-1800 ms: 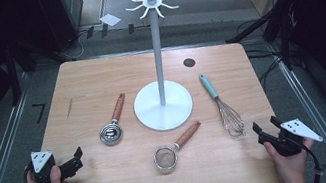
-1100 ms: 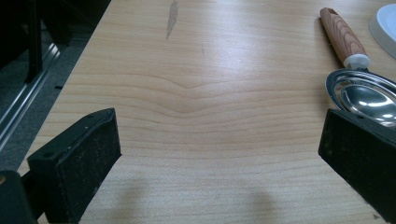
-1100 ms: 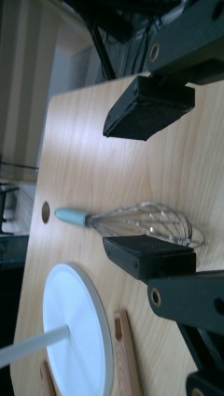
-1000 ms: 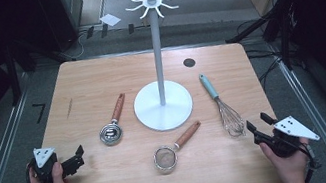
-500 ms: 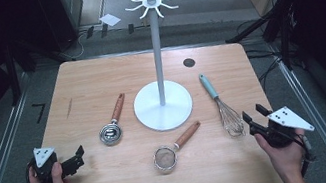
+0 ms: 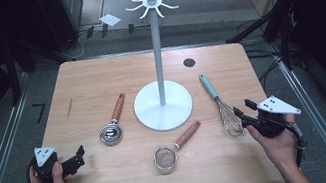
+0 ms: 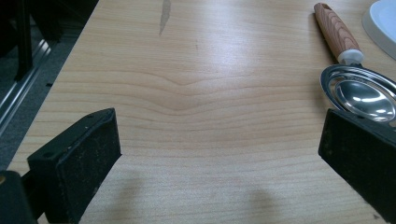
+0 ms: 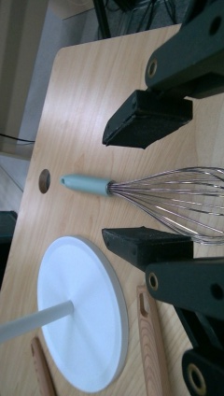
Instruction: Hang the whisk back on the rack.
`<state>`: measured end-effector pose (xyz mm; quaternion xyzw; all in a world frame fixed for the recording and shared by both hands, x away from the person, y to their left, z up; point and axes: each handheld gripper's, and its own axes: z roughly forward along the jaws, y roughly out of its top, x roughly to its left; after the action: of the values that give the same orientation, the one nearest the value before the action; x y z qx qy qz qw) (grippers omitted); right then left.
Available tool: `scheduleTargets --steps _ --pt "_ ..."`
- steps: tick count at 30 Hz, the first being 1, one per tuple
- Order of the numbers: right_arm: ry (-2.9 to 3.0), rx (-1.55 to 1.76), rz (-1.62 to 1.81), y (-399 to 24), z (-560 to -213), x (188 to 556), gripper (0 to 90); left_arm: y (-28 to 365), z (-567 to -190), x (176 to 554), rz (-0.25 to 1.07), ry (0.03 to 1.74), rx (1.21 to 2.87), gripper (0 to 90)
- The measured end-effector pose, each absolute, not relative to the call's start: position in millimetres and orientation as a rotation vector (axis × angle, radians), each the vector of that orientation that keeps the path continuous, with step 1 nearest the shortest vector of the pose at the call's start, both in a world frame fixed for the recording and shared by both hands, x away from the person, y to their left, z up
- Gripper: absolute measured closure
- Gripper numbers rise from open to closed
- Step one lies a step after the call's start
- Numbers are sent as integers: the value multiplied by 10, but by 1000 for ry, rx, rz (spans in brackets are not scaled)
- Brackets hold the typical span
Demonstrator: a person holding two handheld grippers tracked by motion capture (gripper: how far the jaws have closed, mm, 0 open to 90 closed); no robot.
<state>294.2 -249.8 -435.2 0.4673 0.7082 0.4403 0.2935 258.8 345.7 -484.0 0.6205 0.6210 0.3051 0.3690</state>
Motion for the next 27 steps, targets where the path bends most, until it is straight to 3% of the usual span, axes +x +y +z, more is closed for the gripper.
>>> scheduleTargets --steps 9,18,27 --pt "1937 1250 1121 -2420 -4314 3133 469 3454 -4840 2583 784 1586 1594 0" --pt "1987 1288 1092 -2405 -4224 3325 609 3444 -4840 2587 787 1584 1605 0" --pt "2070 1354 1036 -2349 -4222 3587 619 3442 -4842 2591 787 1584 1606 0"
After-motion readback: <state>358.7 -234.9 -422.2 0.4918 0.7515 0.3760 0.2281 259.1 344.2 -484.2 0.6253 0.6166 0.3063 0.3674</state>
